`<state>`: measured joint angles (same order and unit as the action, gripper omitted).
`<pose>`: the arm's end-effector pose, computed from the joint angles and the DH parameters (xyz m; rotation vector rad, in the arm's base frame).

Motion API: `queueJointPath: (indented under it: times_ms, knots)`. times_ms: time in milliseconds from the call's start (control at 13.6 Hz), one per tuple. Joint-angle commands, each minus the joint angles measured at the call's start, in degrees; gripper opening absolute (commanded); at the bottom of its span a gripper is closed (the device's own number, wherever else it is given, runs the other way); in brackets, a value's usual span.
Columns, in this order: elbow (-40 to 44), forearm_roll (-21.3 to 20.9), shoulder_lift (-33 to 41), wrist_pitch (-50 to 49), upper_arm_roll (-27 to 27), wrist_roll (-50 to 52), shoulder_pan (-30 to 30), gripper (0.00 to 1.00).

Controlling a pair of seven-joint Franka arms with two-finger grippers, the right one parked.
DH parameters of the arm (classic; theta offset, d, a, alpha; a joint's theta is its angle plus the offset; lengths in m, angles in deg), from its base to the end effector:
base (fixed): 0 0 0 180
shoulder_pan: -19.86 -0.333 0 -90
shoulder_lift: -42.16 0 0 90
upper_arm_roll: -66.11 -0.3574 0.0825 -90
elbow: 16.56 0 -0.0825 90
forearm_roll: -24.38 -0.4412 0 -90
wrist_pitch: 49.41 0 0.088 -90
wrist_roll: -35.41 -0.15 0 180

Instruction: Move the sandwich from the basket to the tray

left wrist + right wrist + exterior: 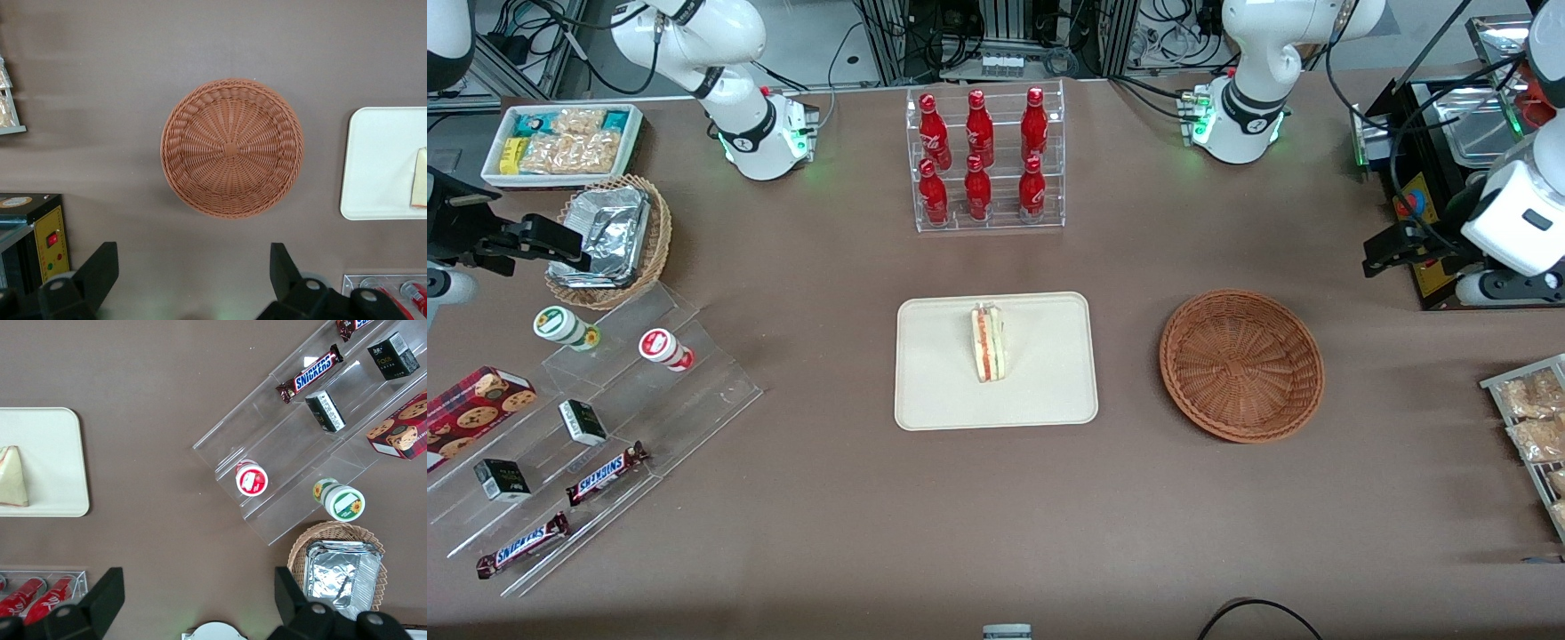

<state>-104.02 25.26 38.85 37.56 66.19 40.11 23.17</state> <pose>0.6219 -0.0392 0.6061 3.1289 0.0353 -0.1052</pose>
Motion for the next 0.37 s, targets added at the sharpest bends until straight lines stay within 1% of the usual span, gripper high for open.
queueJointPath:
  times_ms: [0,74,147,295]
  knots:
    - [2.48,-0.6,-0.82,-1.1,-0.79,-0.66,0.65,1.0]
    - [2.39,-2.96,-0.47,-1.53,-0.61,-0.75,0.56,1.0]
    - [2.3,-4.2,-0.12,-3.19,-0.53,-1.1,0.56,1.0]
    - [1.6,-4.3,1.98,-4.52,-0.61,-2.06,0.56,1.0]
